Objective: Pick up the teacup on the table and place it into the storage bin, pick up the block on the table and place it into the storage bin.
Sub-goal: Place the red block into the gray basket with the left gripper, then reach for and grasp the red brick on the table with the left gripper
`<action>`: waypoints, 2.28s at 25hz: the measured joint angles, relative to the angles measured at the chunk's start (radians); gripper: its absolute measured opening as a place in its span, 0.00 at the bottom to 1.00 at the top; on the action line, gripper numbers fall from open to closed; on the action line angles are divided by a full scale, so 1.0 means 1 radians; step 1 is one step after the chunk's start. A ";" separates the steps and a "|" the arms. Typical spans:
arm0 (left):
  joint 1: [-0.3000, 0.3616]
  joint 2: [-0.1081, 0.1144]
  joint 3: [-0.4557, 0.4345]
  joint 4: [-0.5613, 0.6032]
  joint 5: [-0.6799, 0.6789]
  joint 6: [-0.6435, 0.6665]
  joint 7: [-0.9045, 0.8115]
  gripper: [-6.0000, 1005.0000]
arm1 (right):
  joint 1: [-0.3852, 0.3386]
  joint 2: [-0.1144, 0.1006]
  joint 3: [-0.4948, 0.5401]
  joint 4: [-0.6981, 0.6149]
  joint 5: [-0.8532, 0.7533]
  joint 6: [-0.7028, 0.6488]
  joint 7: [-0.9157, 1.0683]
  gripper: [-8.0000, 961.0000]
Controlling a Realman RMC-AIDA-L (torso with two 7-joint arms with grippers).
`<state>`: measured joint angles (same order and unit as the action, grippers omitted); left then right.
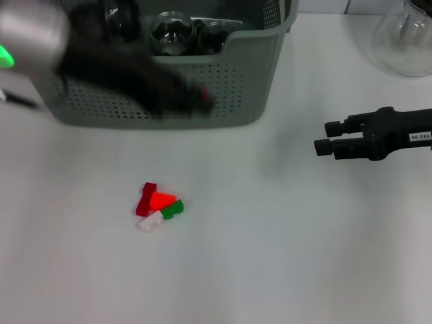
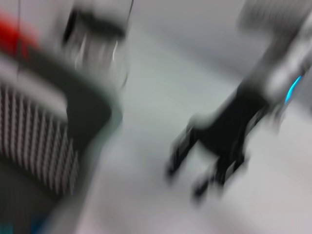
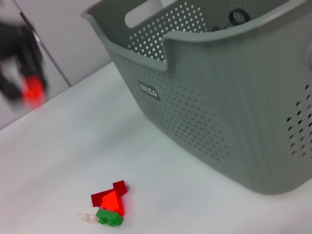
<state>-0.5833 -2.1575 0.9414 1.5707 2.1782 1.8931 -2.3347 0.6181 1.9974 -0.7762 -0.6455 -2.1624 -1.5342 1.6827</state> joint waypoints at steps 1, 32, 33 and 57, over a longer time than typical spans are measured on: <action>-0.043 0.012 -0.104 0.002 -0.038 0.029 -0.004 0.20 | 0.000 0.000 0.000 0.000 0.000 0.000 0.000 0.62; -0.429 0.184 0.152 -0.608 0.680 -0.491 -0.255 0.22 | 0.024 0.000 -0.008 0.009 -0.002 0.007 0.012 0.62; -0.429 0.182 0.158 -0.613 0.680 -0.495 -0.255 0.23 | 0.024 0.000 -0.008 0.008 -0.002 0.007 0.013 0.62; -0.346 0.133 0.141 -0.401 0.673 -0.508 -0.235 0.46 | 0.022 0.000 -0.008 0.002 -0.003 0.004 0.008 0.62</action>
<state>-0.9294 -2.0249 1.0822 1.1698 2.8513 1.3851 -2.5700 0.6404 1.9972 -0.7838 -0.6434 -2.1658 -1.5299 1.6909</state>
